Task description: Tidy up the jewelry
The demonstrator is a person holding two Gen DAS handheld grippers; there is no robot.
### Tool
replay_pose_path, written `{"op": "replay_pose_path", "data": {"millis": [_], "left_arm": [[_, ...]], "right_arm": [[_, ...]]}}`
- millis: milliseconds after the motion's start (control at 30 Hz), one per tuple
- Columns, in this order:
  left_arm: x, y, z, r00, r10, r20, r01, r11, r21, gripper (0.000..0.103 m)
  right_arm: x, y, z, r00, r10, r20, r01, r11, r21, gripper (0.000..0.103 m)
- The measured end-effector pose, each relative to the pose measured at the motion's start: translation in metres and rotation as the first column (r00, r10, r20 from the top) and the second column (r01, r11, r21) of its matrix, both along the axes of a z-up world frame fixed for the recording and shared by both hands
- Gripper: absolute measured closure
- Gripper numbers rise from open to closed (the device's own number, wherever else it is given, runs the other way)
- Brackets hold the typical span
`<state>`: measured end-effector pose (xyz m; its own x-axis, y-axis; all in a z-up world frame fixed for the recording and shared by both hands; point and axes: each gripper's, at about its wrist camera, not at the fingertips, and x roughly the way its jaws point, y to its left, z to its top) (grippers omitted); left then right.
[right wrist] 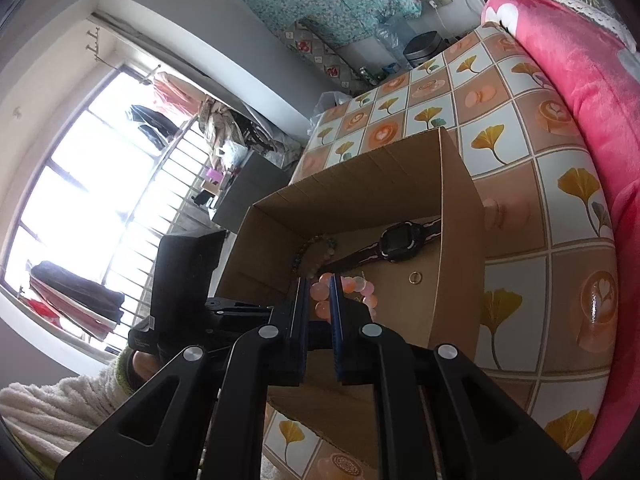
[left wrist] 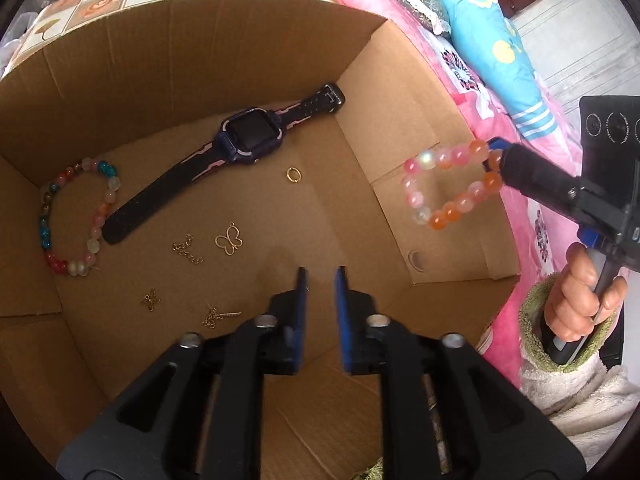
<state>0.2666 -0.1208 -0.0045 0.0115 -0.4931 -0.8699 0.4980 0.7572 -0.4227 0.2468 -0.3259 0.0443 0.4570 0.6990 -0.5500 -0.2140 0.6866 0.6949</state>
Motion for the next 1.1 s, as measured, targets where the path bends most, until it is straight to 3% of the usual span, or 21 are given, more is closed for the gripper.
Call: {"op": "replay_pose_path", "data": {"millis": [167, 367, 467, 667, 933, 1100], "left_arm": [[0.000, 0.014, 0.009, 0.998, 0.046, 0.041, -0.044, 0.999, -0.029, 0.082], [-0.019, 0.041, 0.038, 0.978, 0.122, 0.167, -0.108, 0.990, -0.089, 0.072], [-0.030, 0.055, 0.047, 0.967, 0.153, 0.206, -0.134, 0.986, -0.100, 0.072], [-0.052, 0.082, 0.061, 0.938, 0.192, 0.290, -0.166, 0.980, -0.111, 0.063], [-0.069, 0.122, 0.075, 0.892, 0.286, 0.351, -0.250, 0.957, -0.146, 0.061], [-0.079, 0.145, 0.078, 0.838, 0.365, 0.405, -0.330, 0.931, -0.156, 0.047]], "right_arm": [[0.005, 0.009, -0.001, 0.999, 0.035, -0.030, -0.037, 0.998, -0.056, 0.093], [0.015, 0.032, -0.009, 0.992, 0.085, -0.096, -0.094, 0.991, -0.093, 0.093], [0.015, 0.047, -0.007, 0.991, 0.085, -0.105, -0.105, 0.973, -0.206, 0.093], [0.009, 0.067, 0.001, 0.991, 0.061, -0.115, -0.106, 0.893, -0.438, 0.092], [-0.004, 0.056, 0.019, 0.998, 0.008, -0.068, -0.038, 0.893, -0.449, 0.092], [-0.021, 0.034, 0.043, 0.995, -0.095, 0.029, 0.098, 0.901, -0.423, 0.092]]}}
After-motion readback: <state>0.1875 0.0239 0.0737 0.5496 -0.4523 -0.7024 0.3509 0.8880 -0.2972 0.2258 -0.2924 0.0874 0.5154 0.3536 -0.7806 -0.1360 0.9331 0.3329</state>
